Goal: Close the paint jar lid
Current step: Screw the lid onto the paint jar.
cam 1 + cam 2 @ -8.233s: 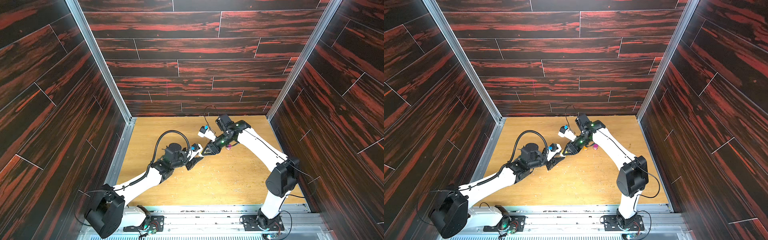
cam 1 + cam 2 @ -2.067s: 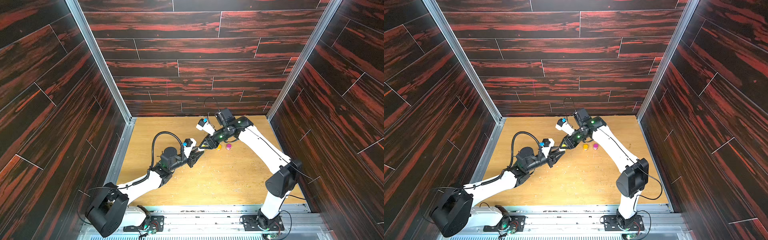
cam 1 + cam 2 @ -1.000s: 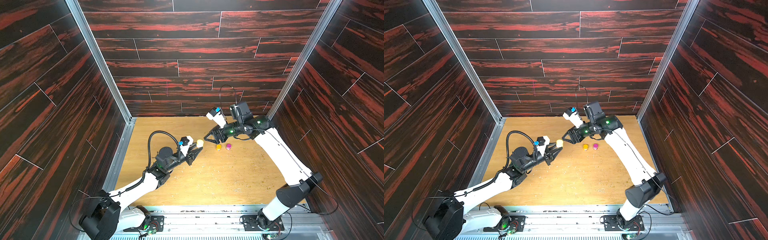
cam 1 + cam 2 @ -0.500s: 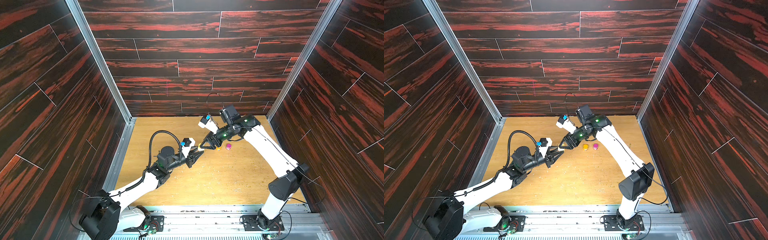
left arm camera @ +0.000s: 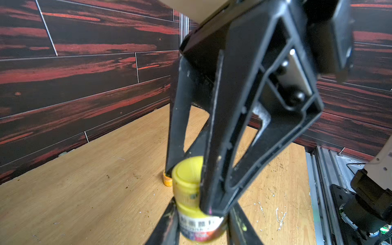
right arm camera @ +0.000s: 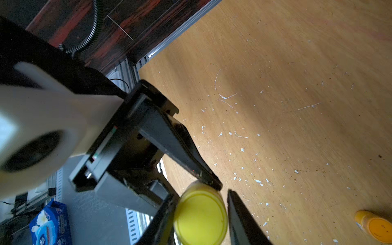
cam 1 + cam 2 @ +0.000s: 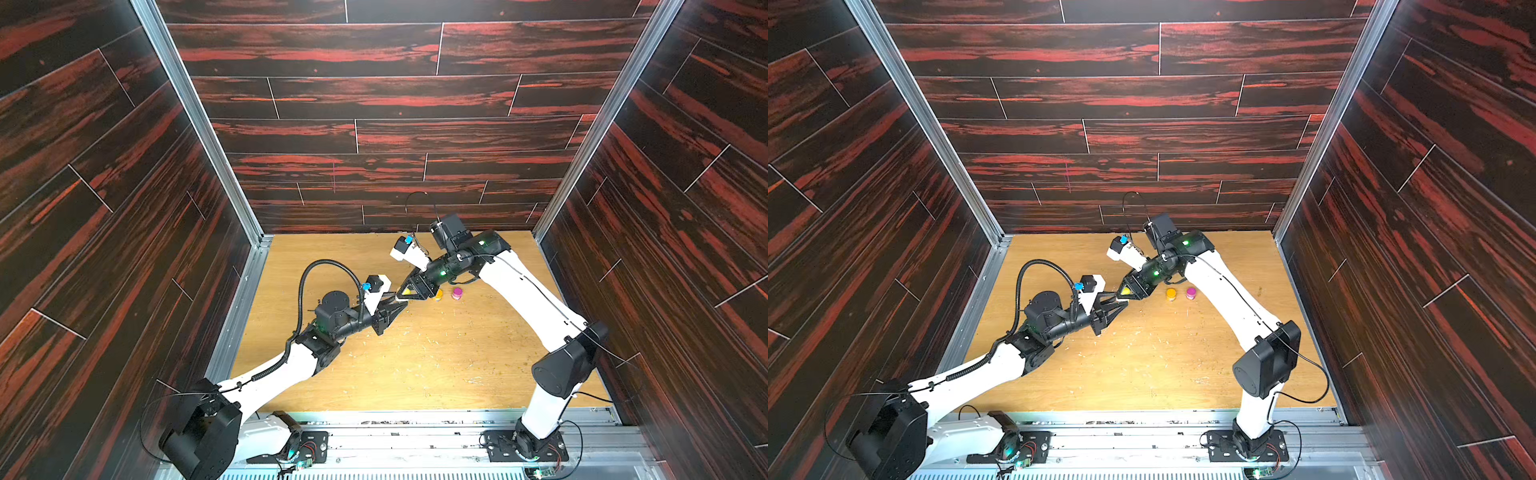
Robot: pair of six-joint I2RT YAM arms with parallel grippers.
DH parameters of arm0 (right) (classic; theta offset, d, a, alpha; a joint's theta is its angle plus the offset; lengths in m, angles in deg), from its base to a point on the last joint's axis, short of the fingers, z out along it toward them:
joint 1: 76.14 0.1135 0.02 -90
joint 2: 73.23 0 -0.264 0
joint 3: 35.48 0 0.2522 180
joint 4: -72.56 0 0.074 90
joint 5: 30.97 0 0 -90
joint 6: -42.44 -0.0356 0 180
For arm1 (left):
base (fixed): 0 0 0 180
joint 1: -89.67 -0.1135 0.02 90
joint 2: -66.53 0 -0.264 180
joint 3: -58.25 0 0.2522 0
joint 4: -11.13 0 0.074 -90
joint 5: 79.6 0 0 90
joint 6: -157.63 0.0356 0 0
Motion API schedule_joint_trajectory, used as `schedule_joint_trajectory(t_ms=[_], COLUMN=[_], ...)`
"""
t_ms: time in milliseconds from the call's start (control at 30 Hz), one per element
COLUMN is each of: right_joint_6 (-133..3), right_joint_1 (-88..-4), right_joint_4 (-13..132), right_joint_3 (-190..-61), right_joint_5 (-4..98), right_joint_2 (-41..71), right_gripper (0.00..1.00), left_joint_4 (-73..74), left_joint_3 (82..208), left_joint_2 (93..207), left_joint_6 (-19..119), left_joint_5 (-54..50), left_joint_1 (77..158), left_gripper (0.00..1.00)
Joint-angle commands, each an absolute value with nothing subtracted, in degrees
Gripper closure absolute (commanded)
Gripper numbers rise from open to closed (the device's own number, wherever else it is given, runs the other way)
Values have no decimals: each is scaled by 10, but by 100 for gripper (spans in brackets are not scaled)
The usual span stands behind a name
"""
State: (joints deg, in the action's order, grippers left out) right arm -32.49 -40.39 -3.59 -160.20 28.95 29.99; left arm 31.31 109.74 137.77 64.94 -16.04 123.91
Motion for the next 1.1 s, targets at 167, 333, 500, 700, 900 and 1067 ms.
schedule_joint_trajectory(t_ms=[167,333,500,700,900,1067], right_joint_6=[-435,-661,-685,-528,-387,-338], right_joint_1=[-373,-352,-367,-436,-440,-440], right_joint_4=[11,80,91,74,-14,-61], right_joint_3=[-1591,-1647,-1627,-1540,-1584,-1622], right_joint_5=[338,386,442,349,327,292], right_joint_2=[346,415,368,245,223,249], right_gripper=[63,60,49,36,34,34], left_joint_4=[356,461,581,408,349,316], left_joint_3=[1131,1150,1113,1076,1074,1097], left_joint_2=[1416,1516,1552,1419,1372,1364], left_joint_6=[677,747,730,689,652,651], left_joint_5=[-90,91,177,-7,-108,-144], left_joint_1=[1247,1300,1297,1262,1257,1256], left_gripper=[80,82,82,80,81,80])
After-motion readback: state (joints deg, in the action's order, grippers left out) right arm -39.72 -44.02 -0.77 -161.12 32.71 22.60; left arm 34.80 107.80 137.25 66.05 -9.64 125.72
